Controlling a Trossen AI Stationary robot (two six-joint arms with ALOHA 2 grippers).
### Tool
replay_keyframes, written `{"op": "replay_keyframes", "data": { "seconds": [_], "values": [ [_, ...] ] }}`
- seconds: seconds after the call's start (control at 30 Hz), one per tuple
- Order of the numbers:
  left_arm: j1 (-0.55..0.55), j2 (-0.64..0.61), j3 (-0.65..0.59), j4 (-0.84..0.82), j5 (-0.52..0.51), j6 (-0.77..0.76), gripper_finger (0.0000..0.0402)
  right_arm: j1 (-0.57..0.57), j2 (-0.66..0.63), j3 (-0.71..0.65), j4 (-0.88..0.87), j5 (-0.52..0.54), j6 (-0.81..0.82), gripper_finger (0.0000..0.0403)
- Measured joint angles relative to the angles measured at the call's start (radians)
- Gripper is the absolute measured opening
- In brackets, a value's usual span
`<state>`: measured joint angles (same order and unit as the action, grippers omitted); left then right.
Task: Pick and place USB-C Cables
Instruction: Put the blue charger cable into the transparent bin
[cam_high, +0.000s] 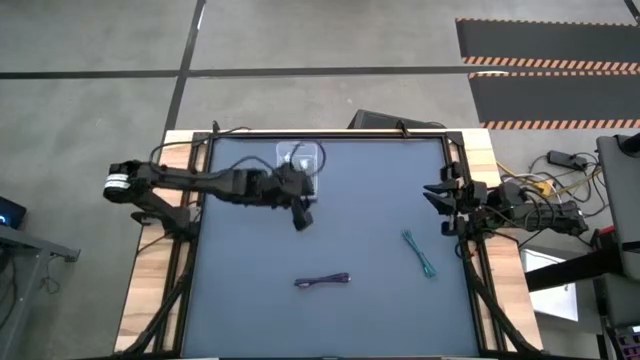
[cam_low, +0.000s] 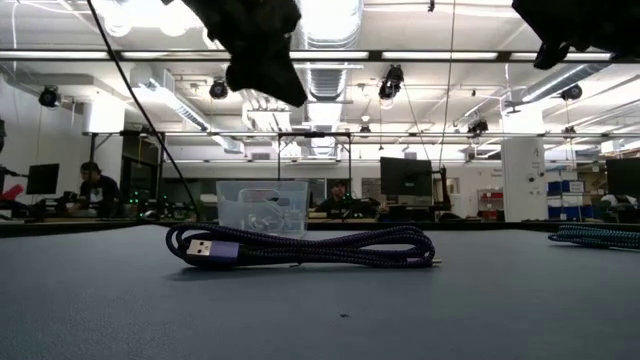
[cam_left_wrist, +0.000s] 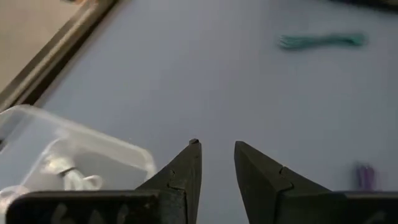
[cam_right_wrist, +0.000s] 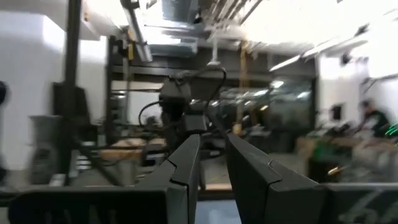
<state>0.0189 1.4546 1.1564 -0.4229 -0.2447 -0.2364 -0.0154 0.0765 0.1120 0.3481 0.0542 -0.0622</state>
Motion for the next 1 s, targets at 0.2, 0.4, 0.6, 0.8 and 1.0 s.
{"op": "replay_keyframes", "data": {
  "seconds": [0.2, 0.4, 0.6, 0.8, 1.0],
  "values": [
    [-0.119, 0.016, -0.001, 0.003, 0.000, 0.109, 0.0080, 0.006, 0.095, -0.002, 0.002, -0.064, 0.214, 0.0068],
    [-0.193, 0.016, -0.001, 0.017, -0.002, 0.171, 0.0080, 0.033, 0.214, -0.003, 0.049, -0.062, 0.308, 0.0068],
    [-0.237, 0.016, -0.006, 0.018, -0.002, 0.174, 0.0080, 0.044, 0.313, -0.003, 0.093, -0.052, 0.411, 0.0068],
    [-0.247, -0.005, -0.053, 0.026, -0.003, 0.172, 0.0080, 0.044, 0.375, 0.007, 0.048, -0.052, 0.550, 0.0068],
    [-0.247, -0.075, -0.147, 0.078, -0.026, 0.146, 0.0080, 0.044, 0.427, 0.083, -0.122, -0.052, 0.609, 0.0068]
  ]
}}
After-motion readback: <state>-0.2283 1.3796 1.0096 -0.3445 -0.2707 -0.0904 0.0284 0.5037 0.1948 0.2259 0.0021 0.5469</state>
